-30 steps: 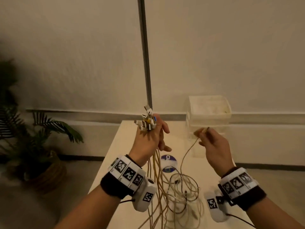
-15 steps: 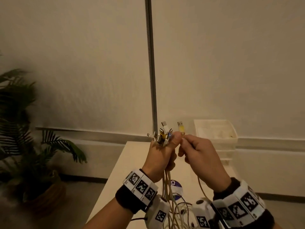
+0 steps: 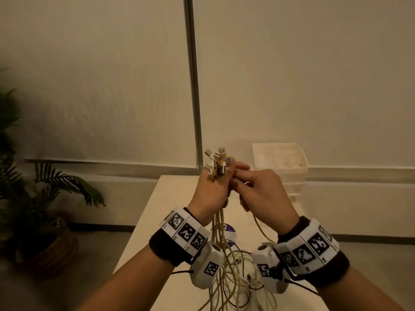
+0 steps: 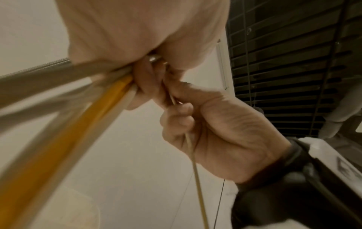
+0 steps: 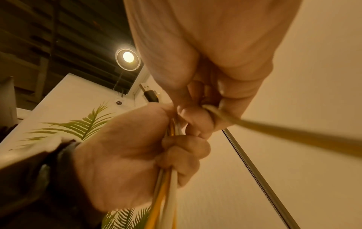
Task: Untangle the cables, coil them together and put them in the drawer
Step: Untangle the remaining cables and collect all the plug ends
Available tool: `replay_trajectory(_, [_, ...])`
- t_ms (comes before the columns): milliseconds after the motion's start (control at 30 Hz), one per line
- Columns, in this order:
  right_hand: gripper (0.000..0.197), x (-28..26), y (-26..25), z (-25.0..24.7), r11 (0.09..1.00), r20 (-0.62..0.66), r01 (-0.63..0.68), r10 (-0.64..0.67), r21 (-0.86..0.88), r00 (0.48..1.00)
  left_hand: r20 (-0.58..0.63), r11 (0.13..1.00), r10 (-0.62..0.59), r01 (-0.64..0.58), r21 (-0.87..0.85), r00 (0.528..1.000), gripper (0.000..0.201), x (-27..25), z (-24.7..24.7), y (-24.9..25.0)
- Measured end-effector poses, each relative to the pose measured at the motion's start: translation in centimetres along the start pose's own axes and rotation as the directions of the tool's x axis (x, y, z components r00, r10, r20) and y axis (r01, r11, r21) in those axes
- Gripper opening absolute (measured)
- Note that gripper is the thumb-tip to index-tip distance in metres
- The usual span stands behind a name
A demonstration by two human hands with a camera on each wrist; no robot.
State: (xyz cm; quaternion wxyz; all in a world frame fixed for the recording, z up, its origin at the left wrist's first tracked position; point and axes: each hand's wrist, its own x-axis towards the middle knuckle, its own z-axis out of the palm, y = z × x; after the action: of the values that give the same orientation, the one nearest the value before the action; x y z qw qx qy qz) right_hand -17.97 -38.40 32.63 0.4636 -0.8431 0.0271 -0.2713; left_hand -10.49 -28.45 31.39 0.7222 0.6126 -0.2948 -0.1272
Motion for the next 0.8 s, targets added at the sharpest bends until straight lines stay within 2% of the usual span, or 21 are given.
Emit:
replay_trajectory(67, [0.022,-0.9,1.1,0.0,0.996,0.012,-0.024,0.023,0.085,1.0,-0.112,1.0,0.004,-0.006,-0.014,0.994,0.045,0.7,-1.1,0.2])
replay_trajectory(133, [0.019,-2.2,2.9,-0.3,0.98,0.096,-0.123,0.109,0.157,0.989,-0.248,0.996,0.013,-0.034,-0.08,0.969,0.043,1.8,-3.0,1.0])
replay_trajectory(233, [0.02,-4.3,6.3,-1.0,0.971,0.272,-0.223,0.193,0.083,0.943,-0.322,0.981,0.078,-0.13,-0.142,0.943,0.047,2.4,-5.7,3.0])
replay_trajectory(300, [0.023,-5.2,8.2,-1.7,0.975,0.311,-0.218,0.221,-0.047,0.924,-0.267,0.965,0.079,-0.14,-0.22,0.961,0.048,2.2,-6.8,4.2])
replay_trajectory(367, [0.026,-5.4,9.2,-2.2,0.963,0.308,-0.252,0.269,-0.096,0.913,-0.136,0.977,0.047,-0.074,-0.199,0.99,0.048,1.7,-7.4,4.8])
replay_trajectory(433, [0.029,-4.9,9.1,-2.5,0.95,0.287,-0.306,0.311,-0.065,0.906,0.051,0.999,0.047,-0.046,-0.025,0.998,0.04,0.8,-6.5,4.9])
replay_trajectory(467, [0.03,-4.5,8.5,-2.5,0.947,0.287,-0.318,0.319,-0.052,0.903,0.145,0.992,0.064,-0.08,0.102,0.987,0.031,0.3,-5.6,4.6])
replay_trajectory(500, [0.031,-4.1,7.8,-2.4,0.949,0.293,-0.313,0.312,-0.045,0.904,0.234,0.953,0.101,-0.162,0.257,0.967,0.021,-0.2,-4.6,4.0])
replay_trajectory(533, [0.032,-3.7,6.9,-2.3,0.956,0.303,-0.291,0.289,-0.042,0.908,0.317,0.864,0.142,-0.274,0.422,0.938,0.013,-0.5,-3.7,3.1])
replay_trajectory(600, [0.032,-2.8,5.4,-2.2,0.963,0.314,-0.268,0.255,-0.001,0.915,0.469,0.638,0.128,-0.435,0.635,0.874,0.017,-0.8,-2.2,0.6])
replay_trajectory(633, [0.03,-2.4,4.9,-2.3,0.957,0.312,-0.288,0.26,0.047,0.914,0.482,0.583,0.083,-0.435,0.686,0.872,0.023,-0.8,-1.7,-0.3])
replay_trajectory(667, [0.028,-2.1,4.7,-2.5,0.948,0.31,-0.306,0.267,0.084,0.912,0.464,0.57,0.057,-0.411,0.712,0.884,0.028,-0.7,-1.5,-1.0])
replay_trajectory(800, [0.031,-1.5,4.7,-3.0,0.926,0.285,-0.35,0.3,0.141,0.91,0.398,0.596,-0.02,-0.309,0.741,0.917,0.027,-0.5,-1.3,-2.0])
